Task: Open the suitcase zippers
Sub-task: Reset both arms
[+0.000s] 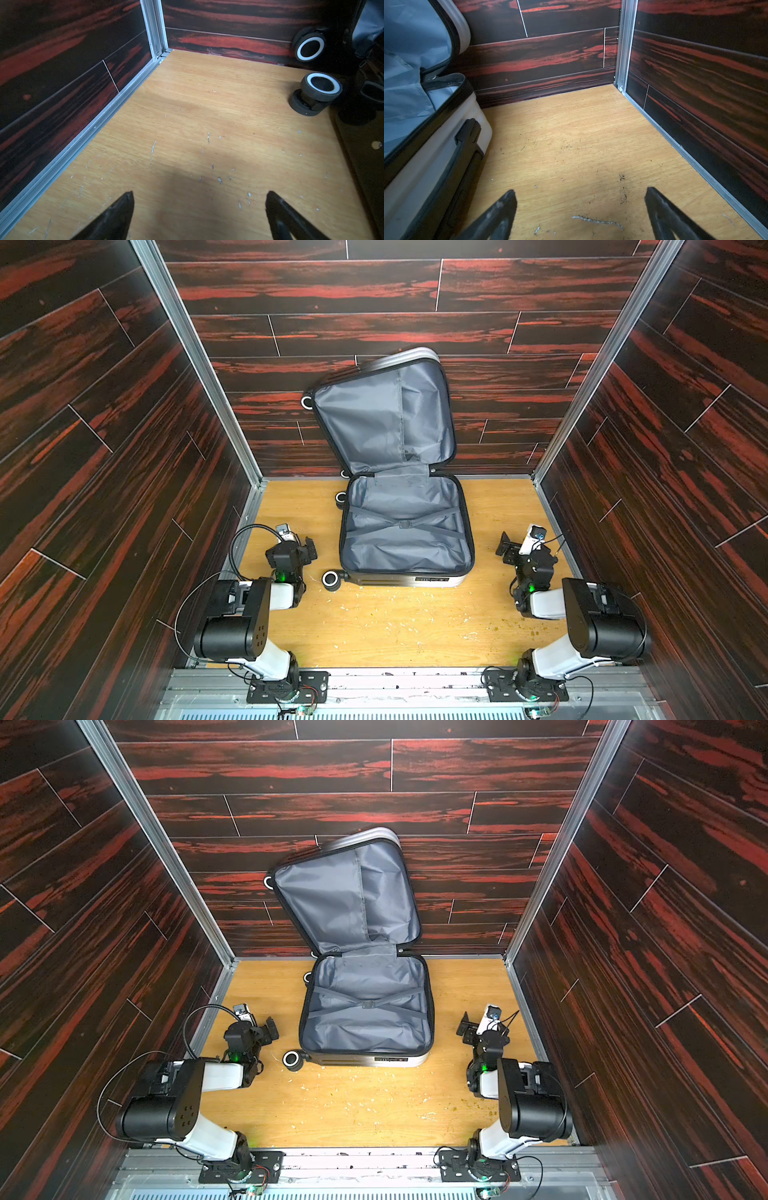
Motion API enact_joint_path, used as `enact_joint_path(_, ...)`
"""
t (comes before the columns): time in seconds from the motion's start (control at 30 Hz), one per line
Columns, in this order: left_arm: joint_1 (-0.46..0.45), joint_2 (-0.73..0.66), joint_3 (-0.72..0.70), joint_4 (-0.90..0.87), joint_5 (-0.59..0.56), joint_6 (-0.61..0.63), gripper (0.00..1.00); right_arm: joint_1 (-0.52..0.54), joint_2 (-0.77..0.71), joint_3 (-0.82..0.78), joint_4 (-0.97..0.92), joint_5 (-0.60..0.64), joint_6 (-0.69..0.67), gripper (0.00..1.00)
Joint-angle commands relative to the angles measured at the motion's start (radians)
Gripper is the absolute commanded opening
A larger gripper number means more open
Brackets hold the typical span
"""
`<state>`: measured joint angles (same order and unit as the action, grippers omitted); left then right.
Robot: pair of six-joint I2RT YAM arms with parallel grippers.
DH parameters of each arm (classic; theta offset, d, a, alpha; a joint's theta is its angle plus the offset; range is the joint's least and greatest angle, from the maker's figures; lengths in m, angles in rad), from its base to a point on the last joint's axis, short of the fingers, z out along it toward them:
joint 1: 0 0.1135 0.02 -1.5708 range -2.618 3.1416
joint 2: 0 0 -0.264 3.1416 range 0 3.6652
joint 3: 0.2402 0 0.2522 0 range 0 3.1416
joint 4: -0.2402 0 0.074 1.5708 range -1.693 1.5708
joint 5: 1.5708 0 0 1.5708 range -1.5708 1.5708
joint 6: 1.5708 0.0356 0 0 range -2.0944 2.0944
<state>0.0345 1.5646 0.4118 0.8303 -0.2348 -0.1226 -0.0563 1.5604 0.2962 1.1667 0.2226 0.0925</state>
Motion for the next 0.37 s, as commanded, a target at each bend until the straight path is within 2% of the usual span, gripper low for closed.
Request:
enact_joint_path(0.0,0.004,-0.028,0.009,-0.006,0.005,0.014,1.0,0.005,-0.003,-0.006,0.001,0.014,0.001,0.99)
enact_joint_path(0.33,0.004,-0.028,0.015,-0.018,0.005,0.012,1.0,0.006,-0.003,-0.006,0.001,0.013,0.001,0.98)
